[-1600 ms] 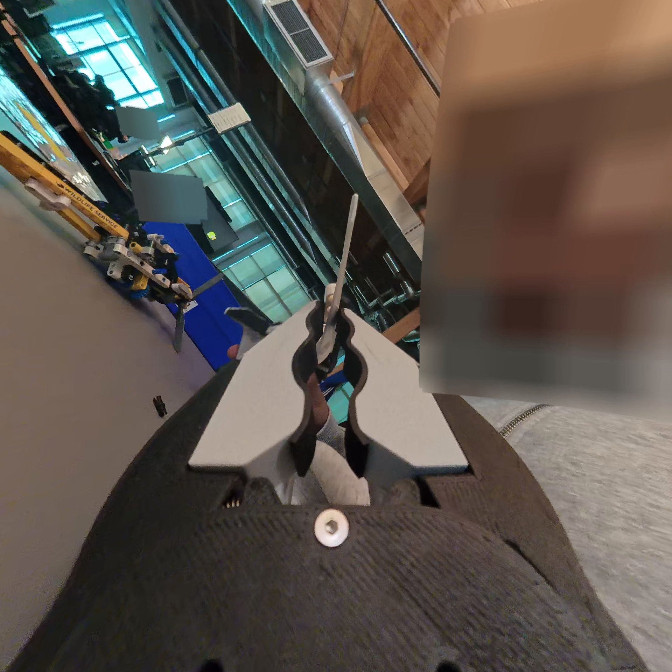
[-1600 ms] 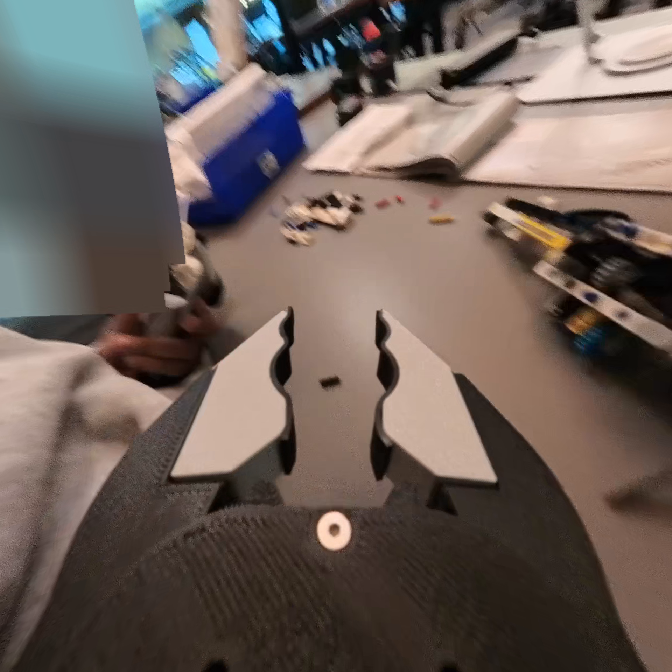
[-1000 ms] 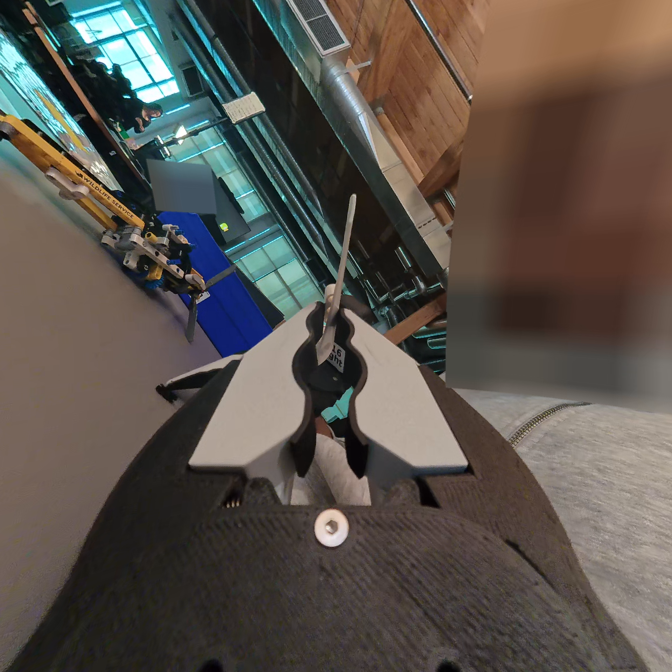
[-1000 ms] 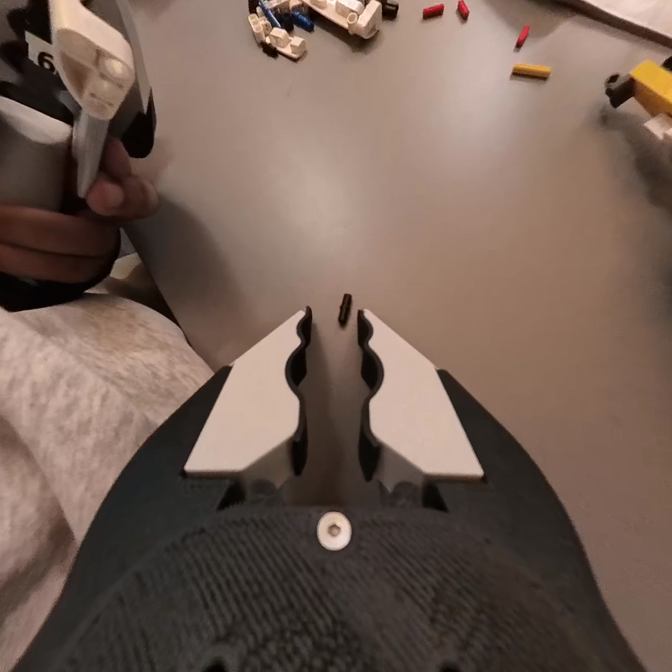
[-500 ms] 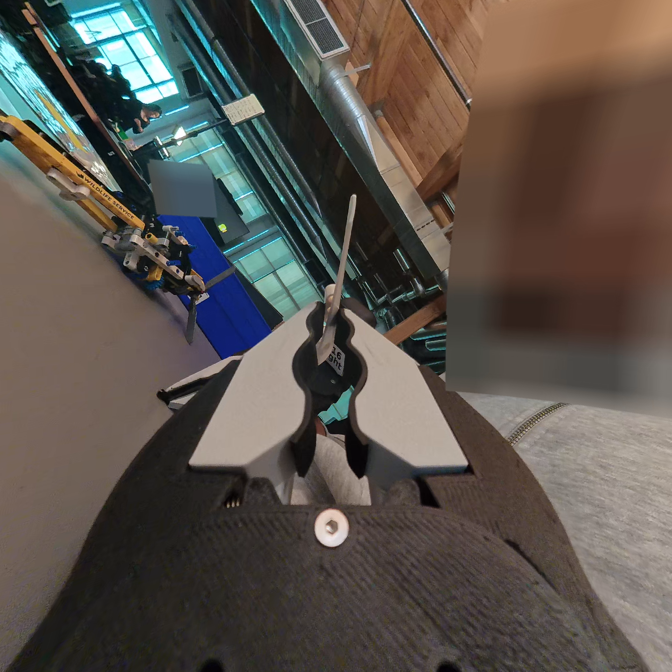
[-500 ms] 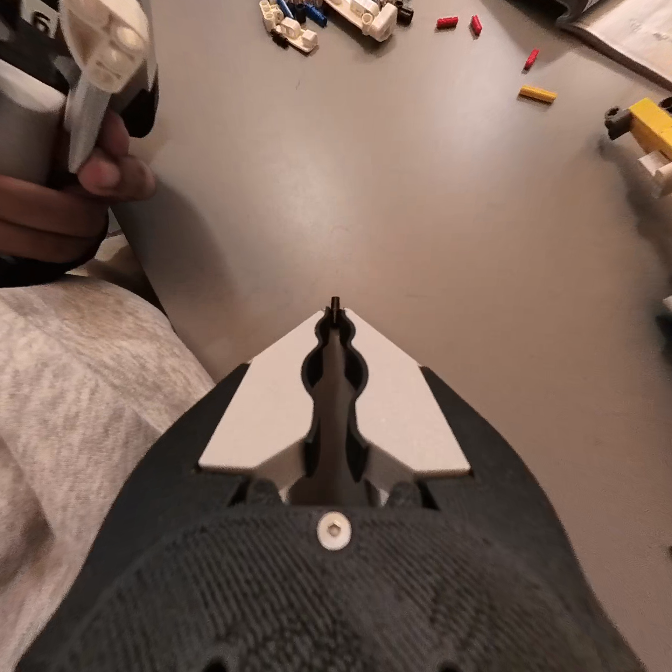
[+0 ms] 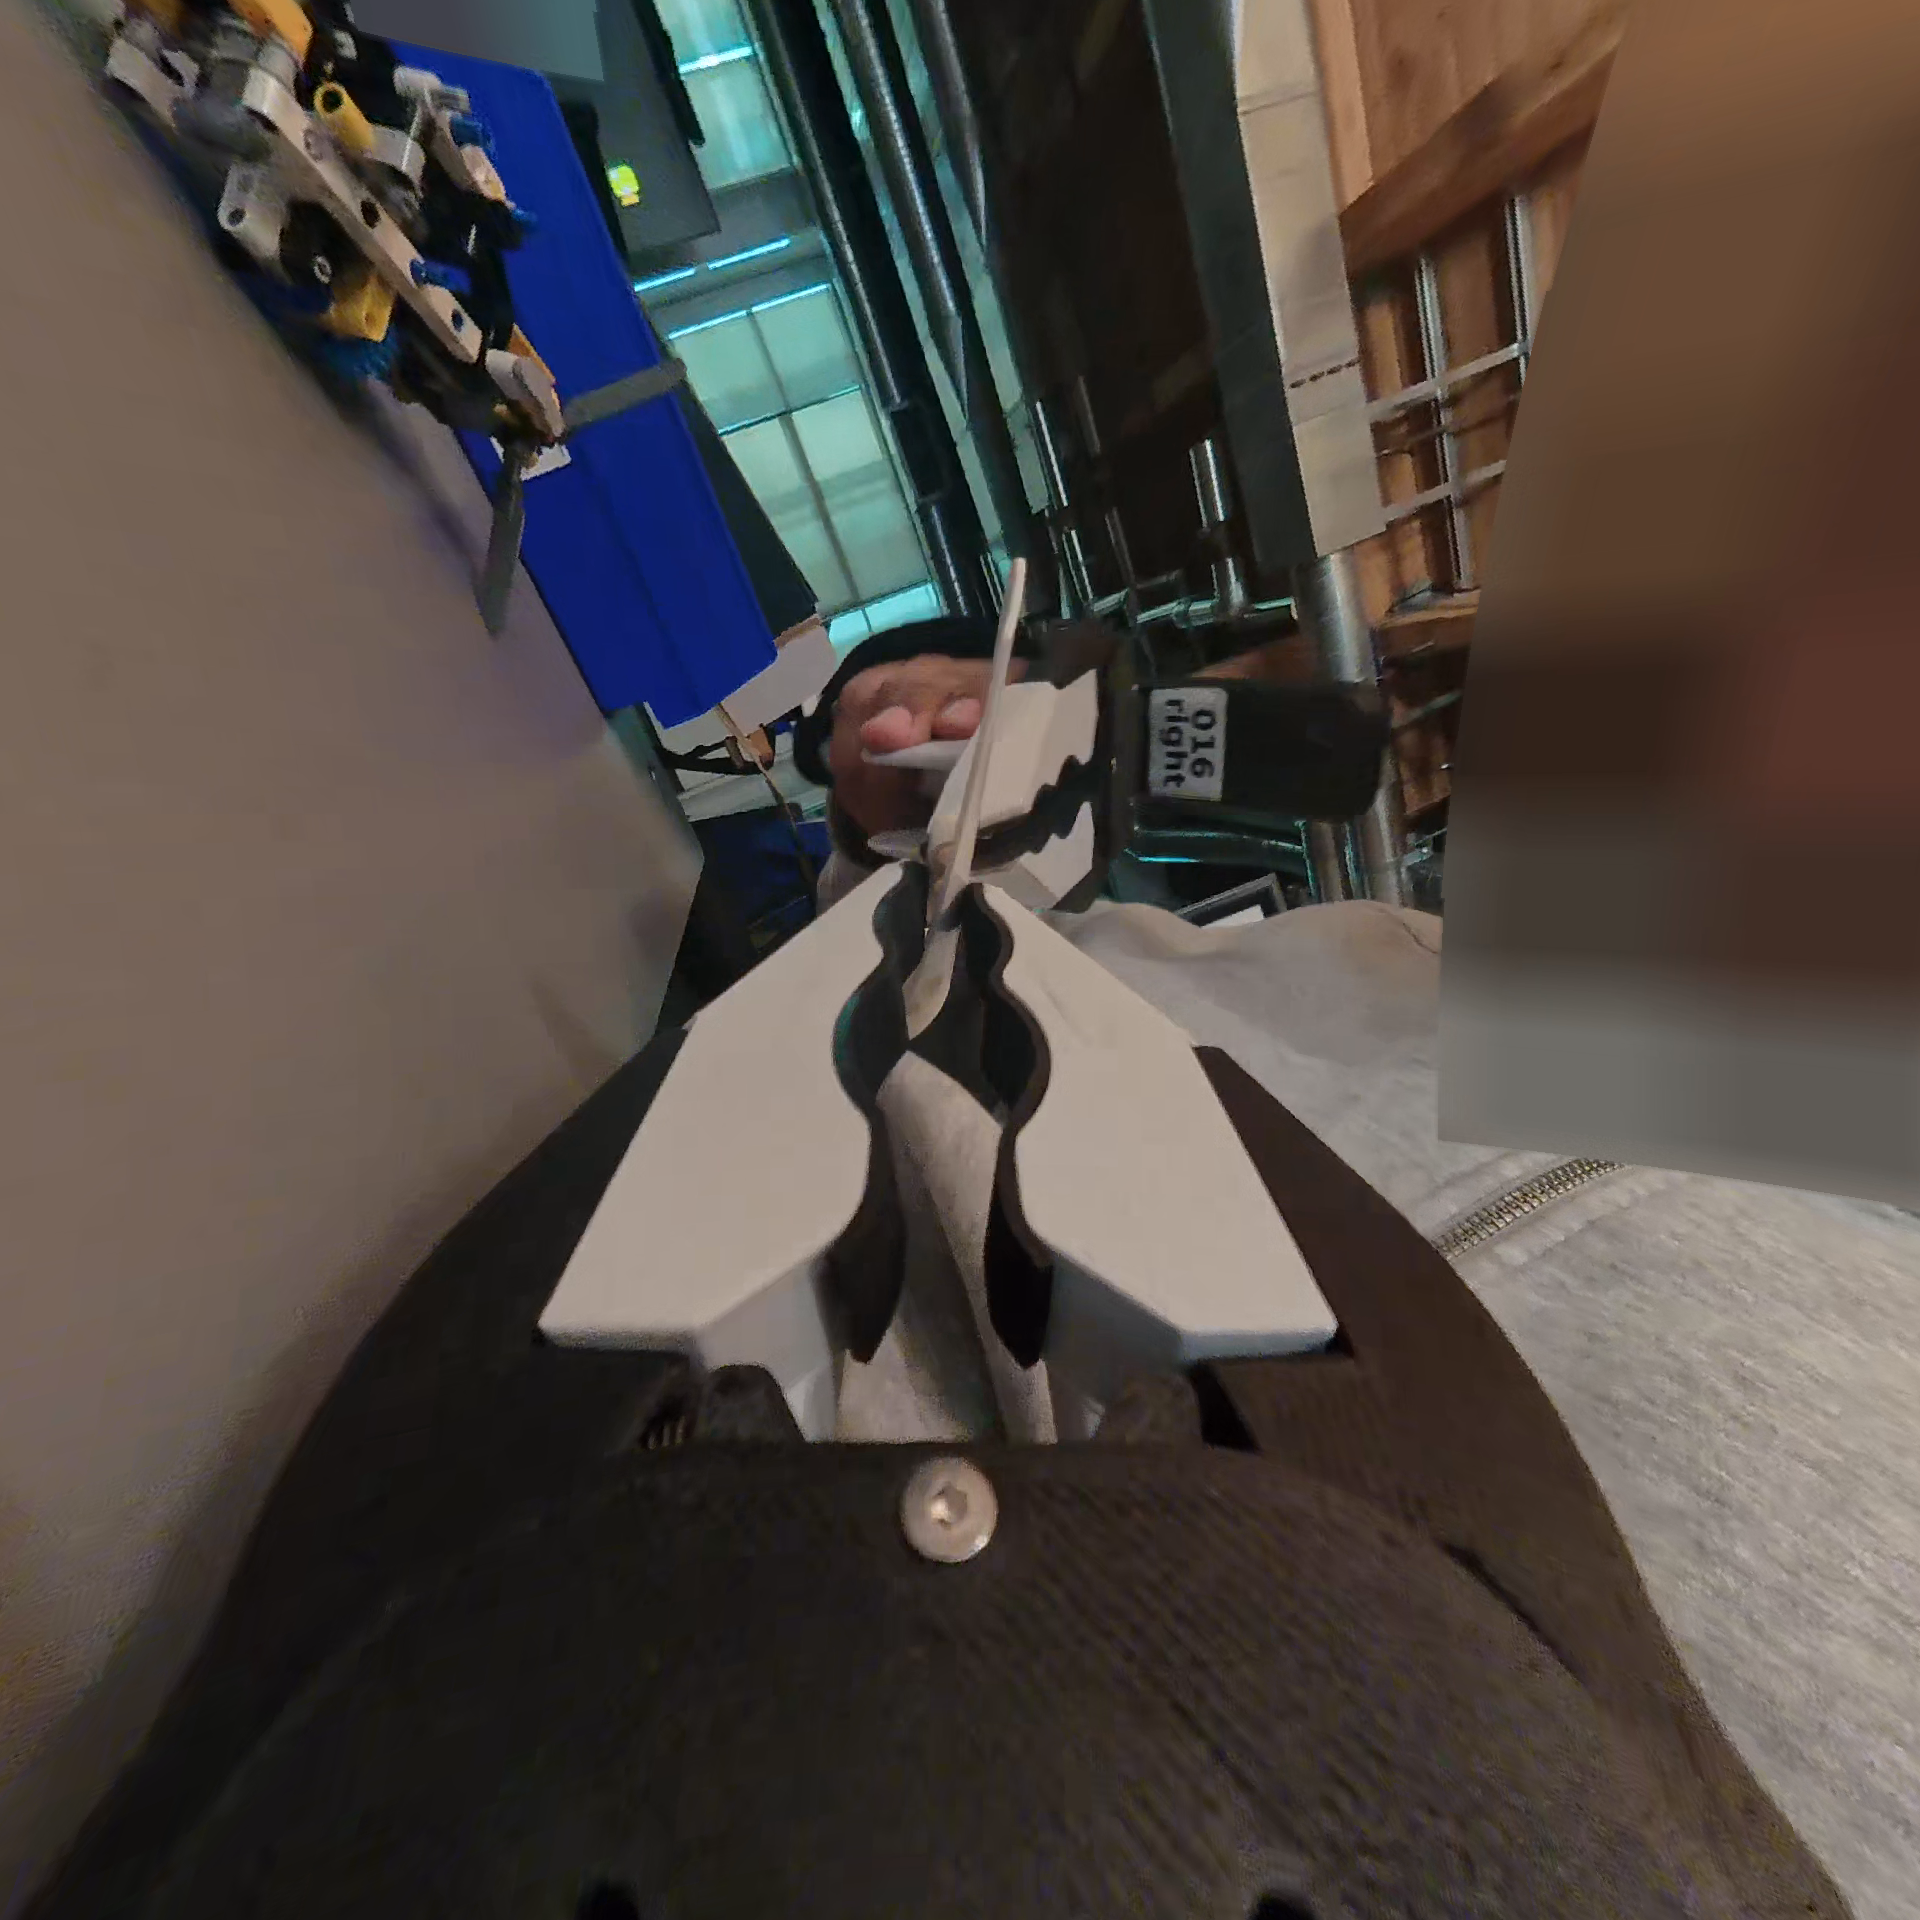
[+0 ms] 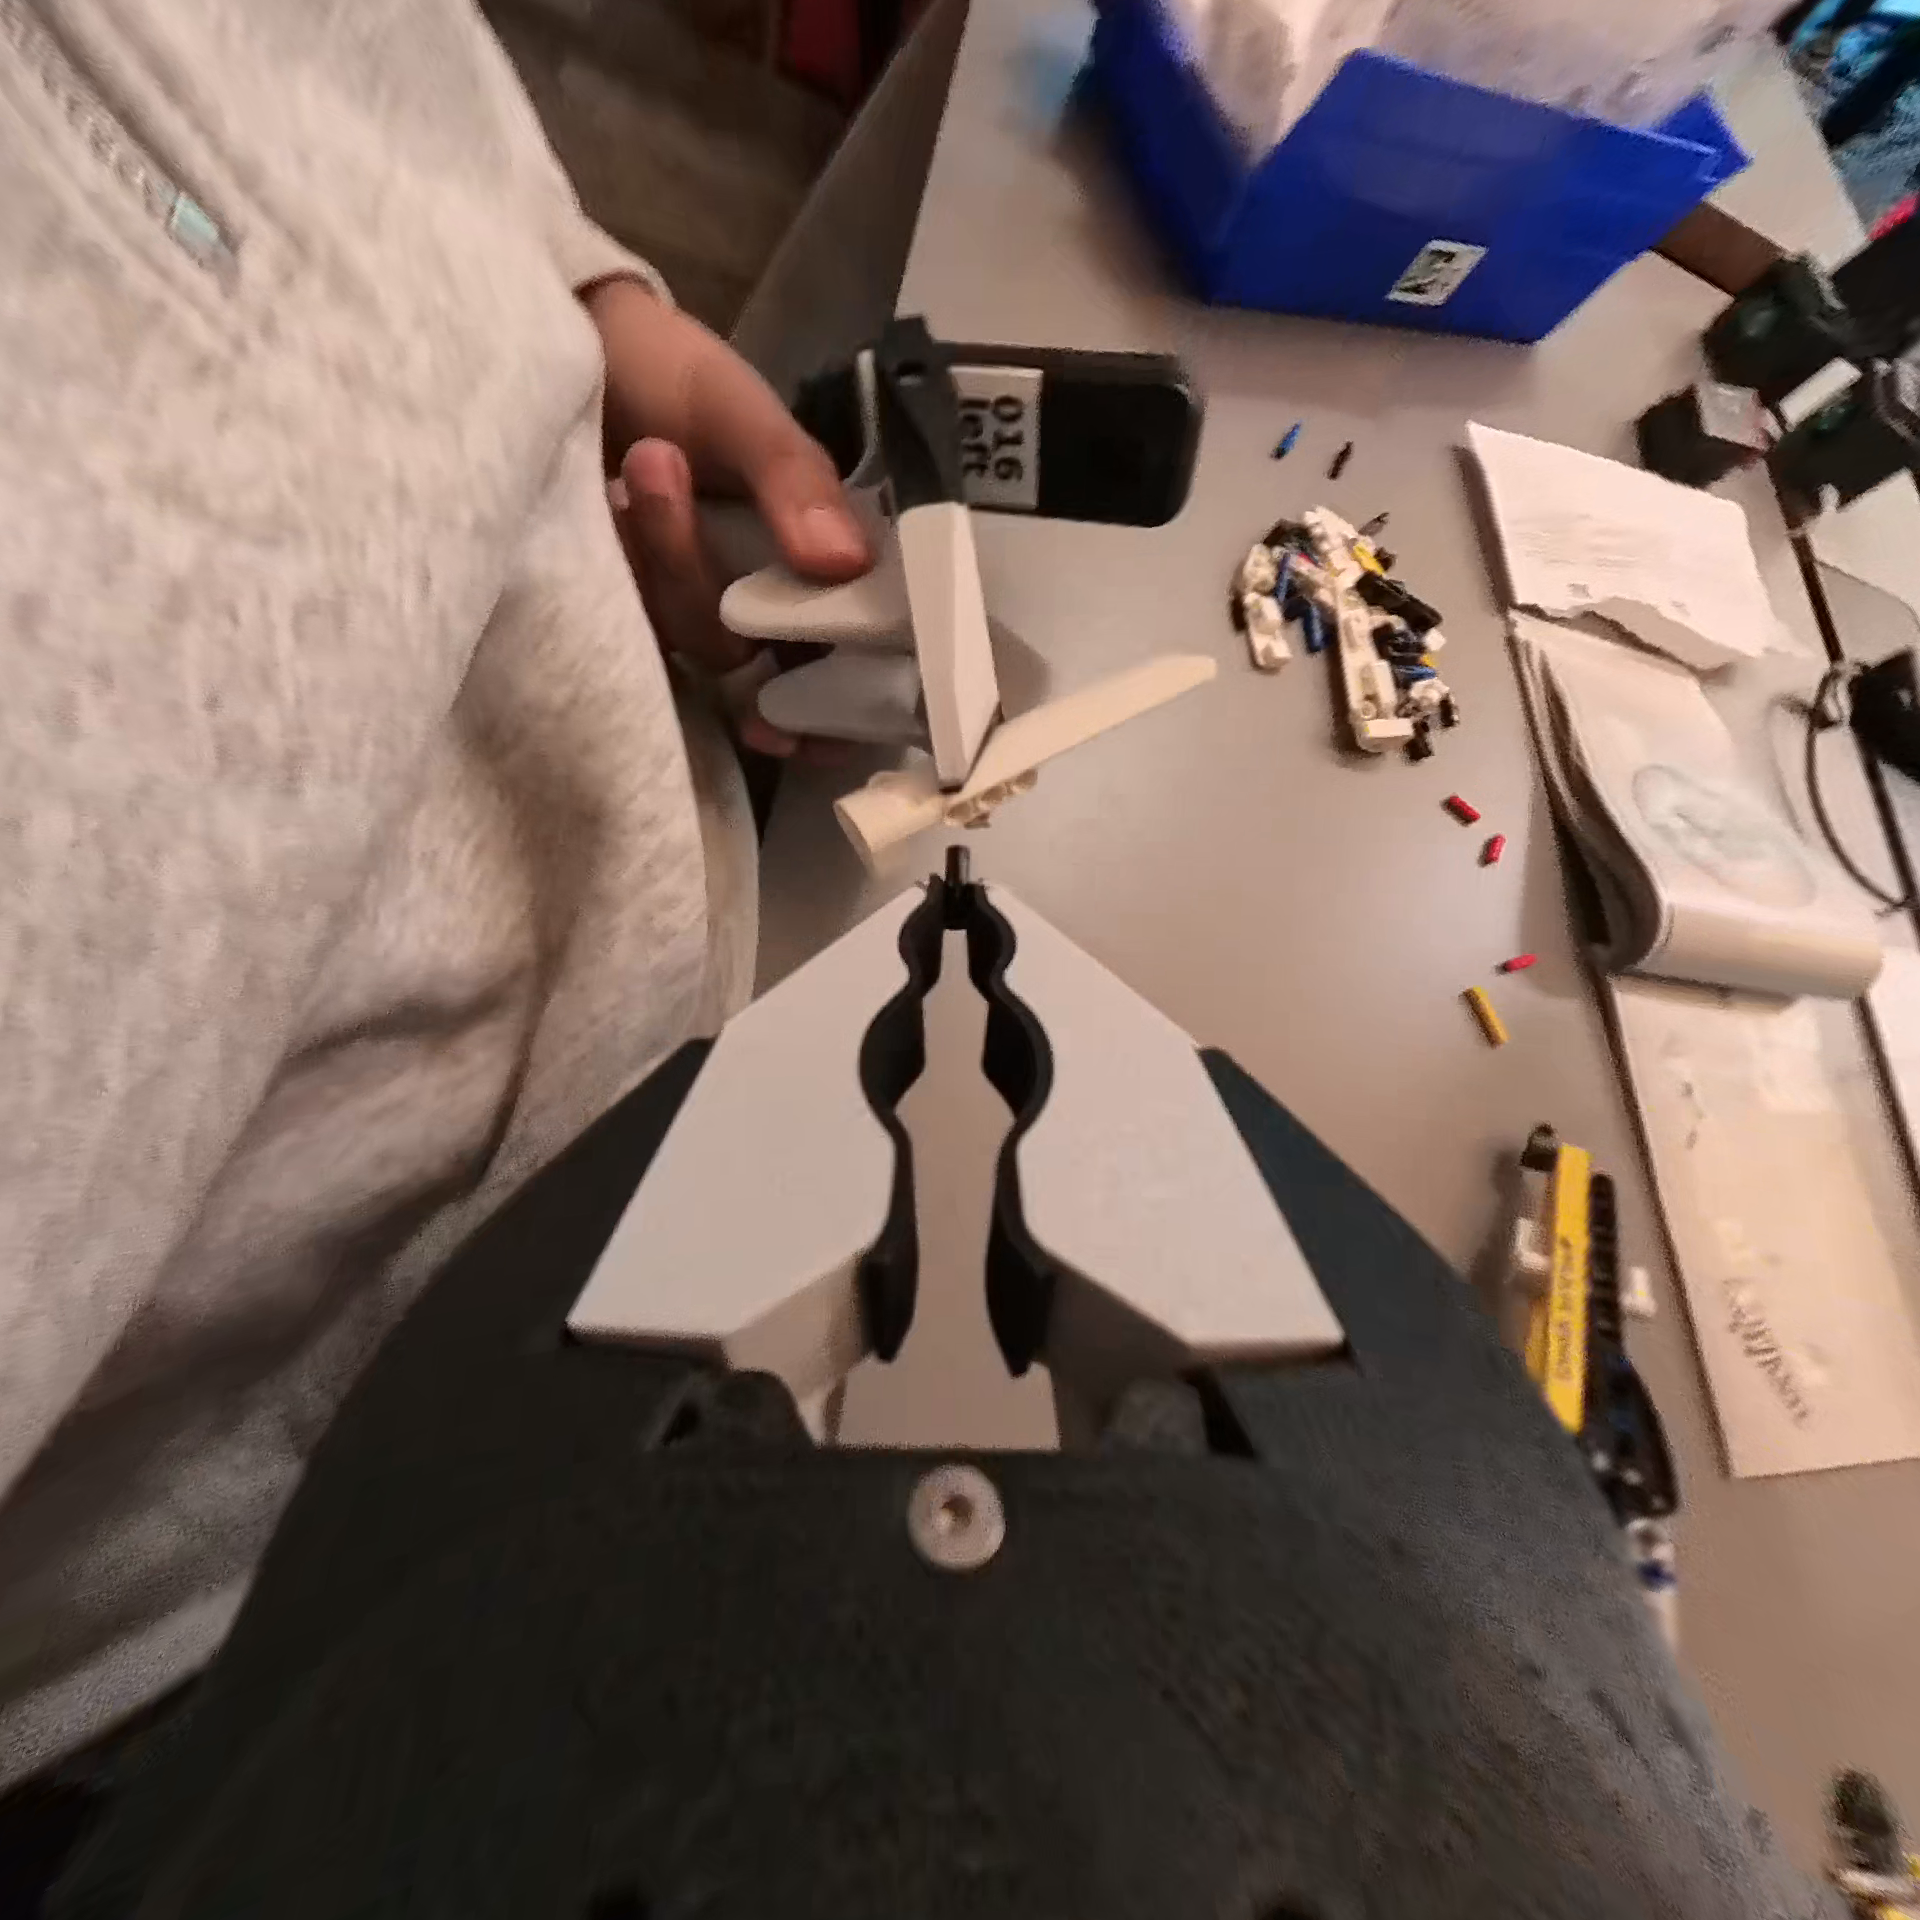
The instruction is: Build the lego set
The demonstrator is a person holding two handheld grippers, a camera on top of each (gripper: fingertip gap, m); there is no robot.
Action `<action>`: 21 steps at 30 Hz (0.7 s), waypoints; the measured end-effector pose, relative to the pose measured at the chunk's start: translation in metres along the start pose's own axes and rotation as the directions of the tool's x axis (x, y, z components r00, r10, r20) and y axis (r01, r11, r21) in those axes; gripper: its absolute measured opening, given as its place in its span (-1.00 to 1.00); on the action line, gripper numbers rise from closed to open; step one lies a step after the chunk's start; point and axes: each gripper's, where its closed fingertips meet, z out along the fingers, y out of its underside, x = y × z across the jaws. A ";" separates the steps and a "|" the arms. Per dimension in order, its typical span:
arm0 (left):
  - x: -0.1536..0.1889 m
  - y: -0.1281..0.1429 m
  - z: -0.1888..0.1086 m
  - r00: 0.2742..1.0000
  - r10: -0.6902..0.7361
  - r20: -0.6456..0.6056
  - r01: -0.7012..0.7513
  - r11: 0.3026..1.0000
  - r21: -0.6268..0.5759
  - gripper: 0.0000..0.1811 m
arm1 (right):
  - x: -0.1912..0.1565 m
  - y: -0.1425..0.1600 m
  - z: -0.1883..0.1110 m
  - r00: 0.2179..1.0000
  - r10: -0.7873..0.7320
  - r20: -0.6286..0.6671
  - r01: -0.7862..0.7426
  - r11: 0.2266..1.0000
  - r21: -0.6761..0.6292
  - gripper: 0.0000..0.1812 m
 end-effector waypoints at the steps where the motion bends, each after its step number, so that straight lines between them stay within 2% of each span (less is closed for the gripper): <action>1: -0.001 0.002 0.002 1.000 -0.001 0.005 0.001 1.000 -0.012 -0.95 | -0.002 0.000 0.001 0.999 -0.044 0.014 0.044 0.999 -0.020 -0.97; 5: -0.002 0.009 0.008 1.000 -0.005 0.014 0.006 0.998 -0.055 -0.95 | -0.005 0.003 0.005 0.982 -0.183 0.044 0.186 0.979 -0.079 -0.98; 9: -0.005 0.011 0.008 0.999 -0.019 0.026 0.021 0.998 -0.057 -0.95 | -0.009 0.006 0.006 0.967 -0.244 0.081 0.251 0.963 -0.100 -0.98; 15: -0.011 0.014 0.010 0.998 -0.019 0.068 0.024 0.997 -0.079 -0.95 | -0.012 0.010 0.007 0.910 -0.402 0.101 0.414 0.891 -0.187 -0.98; 21: -0.013 0.019 0.011 0.996 -0.031 0.083 0.038 0.995 -0.088 -0.95 | -0.018 0.012 0.006 0.919 -0.361 0.156 0.386 0.903 -0.186 -0.98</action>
